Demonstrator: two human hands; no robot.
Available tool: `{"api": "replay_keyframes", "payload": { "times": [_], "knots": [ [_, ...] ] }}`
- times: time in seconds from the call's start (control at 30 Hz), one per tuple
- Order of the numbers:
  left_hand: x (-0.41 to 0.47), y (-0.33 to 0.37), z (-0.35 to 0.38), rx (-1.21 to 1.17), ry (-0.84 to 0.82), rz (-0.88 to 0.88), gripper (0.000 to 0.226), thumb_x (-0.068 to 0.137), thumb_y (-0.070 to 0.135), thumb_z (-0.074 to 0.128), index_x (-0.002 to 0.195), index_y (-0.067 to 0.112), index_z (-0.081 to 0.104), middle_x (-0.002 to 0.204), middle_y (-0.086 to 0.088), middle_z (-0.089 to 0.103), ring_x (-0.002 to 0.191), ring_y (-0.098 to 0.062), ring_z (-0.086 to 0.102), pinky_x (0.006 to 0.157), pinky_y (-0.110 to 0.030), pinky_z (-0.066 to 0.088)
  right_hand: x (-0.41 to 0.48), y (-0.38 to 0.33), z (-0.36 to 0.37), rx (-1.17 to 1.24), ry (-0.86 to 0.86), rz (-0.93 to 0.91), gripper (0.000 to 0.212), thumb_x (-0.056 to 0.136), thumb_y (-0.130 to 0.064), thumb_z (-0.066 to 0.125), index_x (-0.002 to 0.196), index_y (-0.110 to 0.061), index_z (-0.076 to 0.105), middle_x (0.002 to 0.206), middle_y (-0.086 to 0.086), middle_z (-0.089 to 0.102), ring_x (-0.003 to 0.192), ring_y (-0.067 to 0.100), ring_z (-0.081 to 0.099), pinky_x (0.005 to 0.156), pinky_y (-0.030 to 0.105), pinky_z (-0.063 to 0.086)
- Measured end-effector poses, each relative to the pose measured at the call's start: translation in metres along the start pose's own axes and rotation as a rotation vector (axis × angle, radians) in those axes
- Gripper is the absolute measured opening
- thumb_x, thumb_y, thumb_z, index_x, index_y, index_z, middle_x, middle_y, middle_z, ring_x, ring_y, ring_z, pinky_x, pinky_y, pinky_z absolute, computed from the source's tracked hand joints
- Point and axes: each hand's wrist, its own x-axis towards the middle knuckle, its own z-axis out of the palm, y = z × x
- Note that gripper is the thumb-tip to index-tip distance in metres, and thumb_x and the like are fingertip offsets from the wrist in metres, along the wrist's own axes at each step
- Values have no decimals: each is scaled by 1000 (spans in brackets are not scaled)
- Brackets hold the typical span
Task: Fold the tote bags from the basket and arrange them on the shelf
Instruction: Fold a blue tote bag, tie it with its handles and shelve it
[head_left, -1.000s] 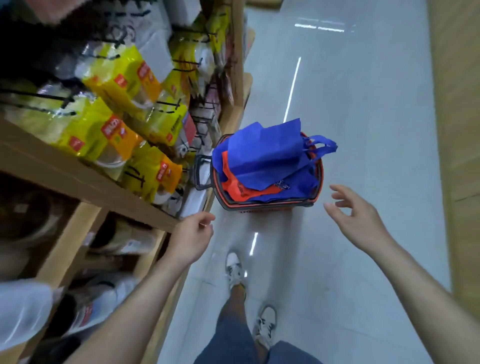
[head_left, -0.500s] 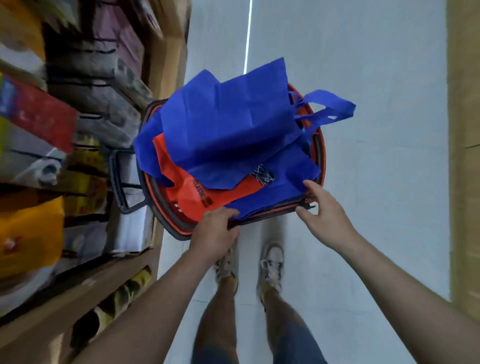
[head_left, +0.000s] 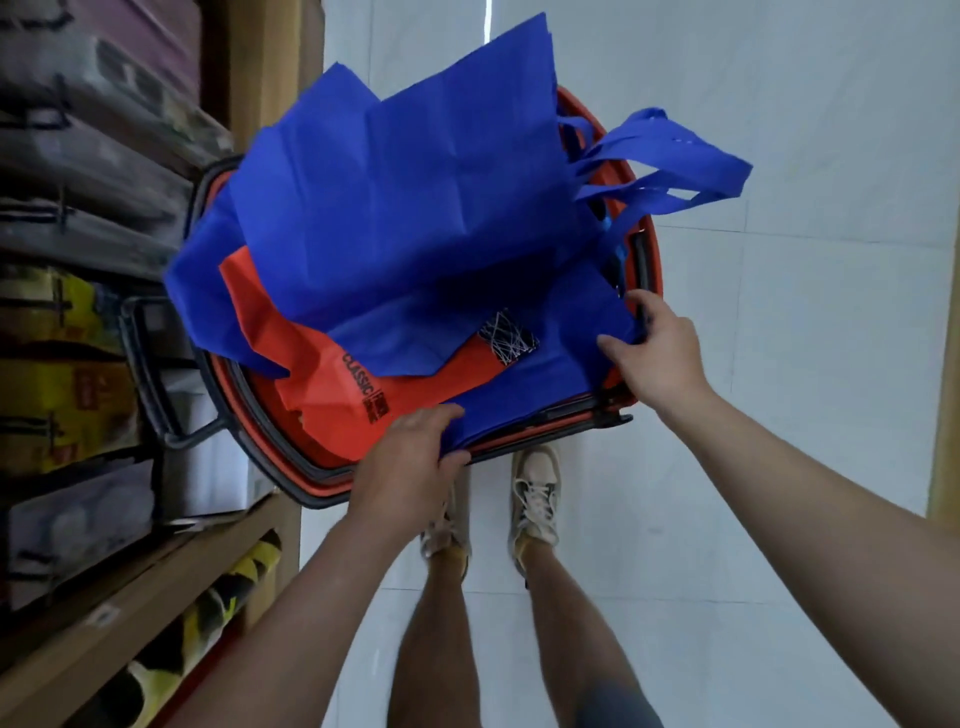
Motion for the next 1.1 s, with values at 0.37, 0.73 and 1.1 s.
{"api": "replay_keyframes", "payload": {
  "times": [0.37,0.73,1.1],
  "knots": [
    [-31,4,-56,-268,352,21,19,92,2,55,100,11,69,79,16,60,78,-10,54,65,-13,35,-33,-59,-57,823,1,200,35,89,1,46,116,-17,59,66,7,59,39,14,47,45,23,36],
    [-153,83,-196,-484,522,148,27,89,11,46,86,33,61,89,11,61,81,1,54,70,-13,39,-159,-146,-204,231,-149,-328,7,86,-7,71,85,-14,68,66,14,69,52,7,62,53,16,44],
    [-270,135,-265,-84,-107,-135,52,86,-1,57,73,47,71,76,22,71,77,5,63,73,-19,49,-274,-243,-265,16,-50,-728,52,93,-56,53,66,-14,68,54,-13,62,57,5,57,59,21,41]
  ]
}}
